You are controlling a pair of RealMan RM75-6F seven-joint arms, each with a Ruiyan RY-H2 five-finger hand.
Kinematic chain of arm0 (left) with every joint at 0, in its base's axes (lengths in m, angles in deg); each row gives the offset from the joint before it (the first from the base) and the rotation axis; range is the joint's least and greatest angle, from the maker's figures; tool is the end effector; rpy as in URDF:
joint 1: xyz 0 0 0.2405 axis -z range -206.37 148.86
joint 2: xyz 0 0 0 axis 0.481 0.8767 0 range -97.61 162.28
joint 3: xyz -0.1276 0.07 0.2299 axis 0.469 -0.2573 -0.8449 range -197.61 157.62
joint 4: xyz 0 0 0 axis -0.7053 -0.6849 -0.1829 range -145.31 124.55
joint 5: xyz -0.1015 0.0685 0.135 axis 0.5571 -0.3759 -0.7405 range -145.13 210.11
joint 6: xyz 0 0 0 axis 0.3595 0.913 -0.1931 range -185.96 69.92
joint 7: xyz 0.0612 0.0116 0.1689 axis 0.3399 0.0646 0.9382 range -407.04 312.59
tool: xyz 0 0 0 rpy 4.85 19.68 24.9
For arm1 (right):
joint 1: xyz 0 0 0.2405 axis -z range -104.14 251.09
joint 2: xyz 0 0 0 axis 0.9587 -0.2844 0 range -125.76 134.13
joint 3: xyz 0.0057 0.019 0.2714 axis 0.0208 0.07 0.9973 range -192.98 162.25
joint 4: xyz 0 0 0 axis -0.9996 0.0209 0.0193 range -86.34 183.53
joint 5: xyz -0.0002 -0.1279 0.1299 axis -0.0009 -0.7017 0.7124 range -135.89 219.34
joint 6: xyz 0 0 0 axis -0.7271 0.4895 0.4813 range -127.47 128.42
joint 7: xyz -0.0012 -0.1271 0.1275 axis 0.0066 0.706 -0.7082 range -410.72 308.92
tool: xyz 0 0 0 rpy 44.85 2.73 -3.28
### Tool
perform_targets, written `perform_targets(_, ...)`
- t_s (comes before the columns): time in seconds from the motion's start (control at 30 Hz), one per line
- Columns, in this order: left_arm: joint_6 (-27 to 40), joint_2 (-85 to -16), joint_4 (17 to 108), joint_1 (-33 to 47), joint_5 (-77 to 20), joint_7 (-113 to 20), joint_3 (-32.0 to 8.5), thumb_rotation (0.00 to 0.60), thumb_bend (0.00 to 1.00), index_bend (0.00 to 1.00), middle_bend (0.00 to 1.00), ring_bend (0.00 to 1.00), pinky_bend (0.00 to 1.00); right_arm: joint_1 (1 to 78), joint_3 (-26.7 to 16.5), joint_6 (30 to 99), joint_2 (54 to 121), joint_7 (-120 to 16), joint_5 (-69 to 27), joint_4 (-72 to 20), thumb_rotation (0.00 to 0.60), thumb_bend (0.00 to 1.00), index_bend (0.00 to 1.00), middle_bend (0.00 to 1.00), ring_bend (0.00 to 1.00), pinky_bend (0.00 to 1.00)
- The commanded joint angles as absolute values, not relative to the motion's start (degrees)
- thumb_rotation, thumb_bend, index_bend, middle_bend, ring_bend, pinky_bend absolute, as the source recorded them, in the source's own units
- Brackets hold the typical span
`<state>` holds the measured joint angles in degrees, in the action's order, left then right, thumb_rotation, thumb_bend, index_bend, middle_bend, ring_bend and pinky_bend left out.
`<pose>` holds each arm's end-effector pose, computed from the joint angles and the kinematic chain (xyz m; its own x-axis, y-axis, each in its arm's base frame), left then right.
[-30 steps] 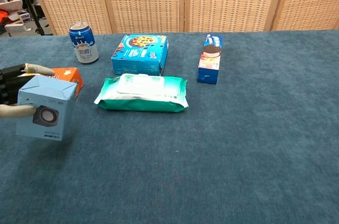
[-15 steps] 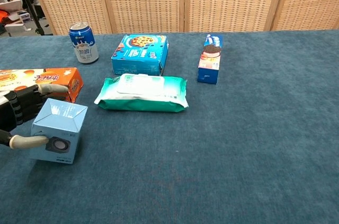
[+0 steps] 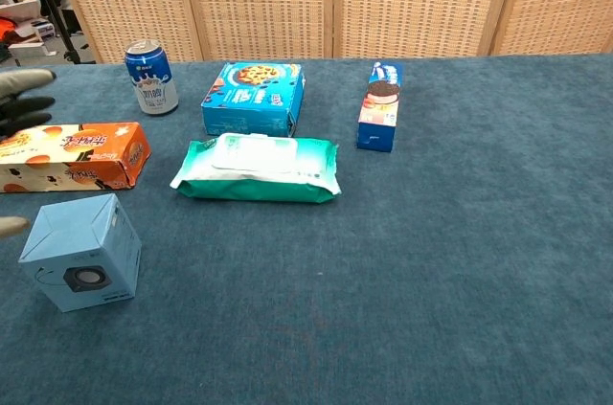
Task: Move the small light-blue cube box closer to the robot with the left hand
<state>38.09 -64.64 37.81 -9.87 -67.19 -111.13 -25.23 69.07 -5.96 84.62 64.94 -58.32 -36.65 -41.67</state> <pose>-0.2659 0.2630 0.0410 -0.3949 0.3342 0.8558 0.7625 -0.4003 0.5082 -0.3341 -0.2323 0.2428 0.3409 0.1156 0.9330 -0.9374 0.1165 0.3281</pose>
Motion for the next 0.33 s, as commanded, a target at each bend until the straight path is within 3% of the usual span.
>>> perform_targets(0.03, 39.0, -56.2, 48.0, -10.5, -65.7, -96.6, -22.5, 0.600, 0.00, 0.04, 0.00, 0.00, 0.00, 69.1, -6.0, 84.6, 65.0, -58.2, -36.8, -41.7, 0.600, 0.00, 0.00, 0.00, 0.00, 0.00)
perform_targets(0.2, 26.8, -39.7, 68.7, -11.9, -55.0, -66.0, -21.6, 0.600, 0.00, 0.00, 0.00, 0.00, 0.00, 69.0, -6.3, 84.9, 65.1, -57.4, -37.3, -41.9, 0.600, 0.00, 0.00, 0.00, 0.00, 0.00)
perform_targets(0.33, 23.8, -33.8, 77.1, -13.1, -50.1, -59.4, -21.4, 0.600, 0.00, 0.00, 0.00, 0.00, 0.00, 69.2, -6.4, 85.2, 65.2, -57.0, -37.5, -42.3, 0.600, 0.00, 0.00, 0.00, 0.00, 0.00)
